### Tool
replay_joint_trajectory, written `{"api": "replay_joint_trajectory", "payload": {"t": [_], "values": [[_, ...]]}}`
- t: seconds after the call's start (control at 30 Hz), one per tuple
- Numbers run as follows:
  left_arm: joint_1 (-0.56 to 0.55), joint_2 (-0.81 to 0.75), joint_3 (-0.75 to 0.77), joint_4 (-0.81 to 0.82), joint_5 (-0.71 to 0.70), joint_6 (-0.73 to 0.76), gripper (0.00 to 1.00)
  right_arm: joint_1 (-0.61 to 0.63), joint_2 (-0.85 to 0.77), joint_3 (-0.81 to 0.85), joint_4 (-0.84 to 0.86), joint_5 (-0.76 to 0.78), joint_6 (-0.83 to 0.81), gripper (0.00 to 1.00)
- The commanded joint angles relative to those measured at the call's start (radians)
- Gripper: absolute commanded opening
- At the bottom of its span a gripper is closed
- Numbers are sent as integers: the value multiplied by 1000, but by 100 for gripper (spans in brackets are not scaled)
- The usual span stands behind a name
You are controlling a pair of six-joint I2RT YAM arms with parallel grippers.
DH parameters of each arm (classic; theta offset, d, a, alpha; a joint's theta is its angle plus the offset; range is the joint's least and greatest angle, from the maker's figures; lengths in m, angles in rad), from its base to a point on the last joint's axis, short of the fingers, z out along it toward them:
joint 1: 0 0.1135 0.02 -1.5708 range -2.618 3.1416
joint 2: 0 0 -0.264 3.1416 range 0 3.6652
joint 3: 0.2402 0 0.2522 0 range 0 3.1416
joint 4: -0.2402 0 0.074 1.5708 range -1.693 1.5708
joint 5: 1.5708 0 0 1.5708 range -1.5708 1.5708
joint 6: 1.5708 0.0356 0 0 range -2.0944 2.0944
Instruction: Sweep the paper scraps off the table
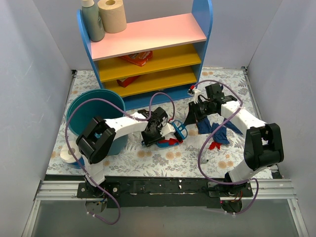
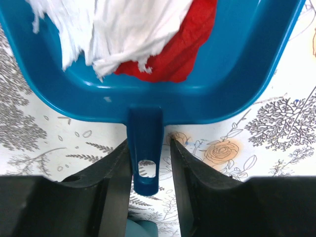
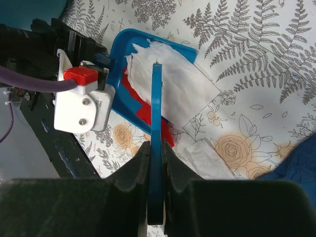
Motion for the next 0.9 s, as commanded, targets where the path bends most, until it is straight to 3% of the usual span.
{"api": "replay_joint_trajectory", "payload": {"t": [0.0,0.37,0.5,0.67,0.87], "values": [[10,-111,-44,59,32,-19,36,-27,-50,68,-53,-41,-18,1],[19,-132,-104,98,33,-35,35,-50,-80,84,-58,0,-12,1],[19,-129,-100,94,33,-37,29,-54,-83,74,-50,40,-15,1],[19,-126,-87,75,36,-40,14,-54,-93,70,-23,136,-11,1],[19,-123,-74,49,47,-39,3,-59,-96,64,1,141,-1,1]]}}
